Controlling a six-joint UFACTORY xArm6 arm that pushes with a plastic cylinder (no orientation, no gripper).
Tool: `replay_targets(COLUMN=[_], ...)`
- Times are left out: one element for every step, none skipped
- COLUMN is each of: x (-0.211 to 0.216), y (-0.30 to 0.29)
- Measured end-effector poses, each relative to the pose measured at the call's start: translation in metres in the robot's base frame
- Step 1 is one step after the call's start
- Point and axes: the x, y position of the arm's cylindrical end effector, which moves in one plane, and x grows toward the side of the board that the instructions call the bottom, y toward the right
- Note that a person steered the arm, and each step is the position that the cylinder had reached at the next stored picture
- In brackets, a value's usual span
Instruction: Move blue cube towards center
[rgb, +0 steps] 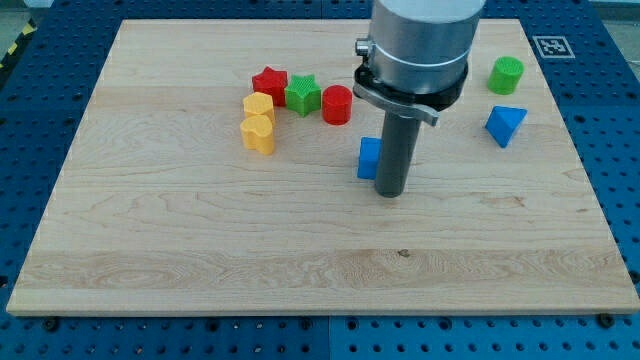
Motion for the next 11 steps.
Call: replay_targets(x=[-0.003,-0.025,-0.055,-0.041,0.010,0.041,0.041,0.015,-0.018,-0.048,-0.049], y=[0.015,0.024,0.038,0.049,0.053,0.017,-0.026,-0.031,-0.031,-0.031,-0.031])
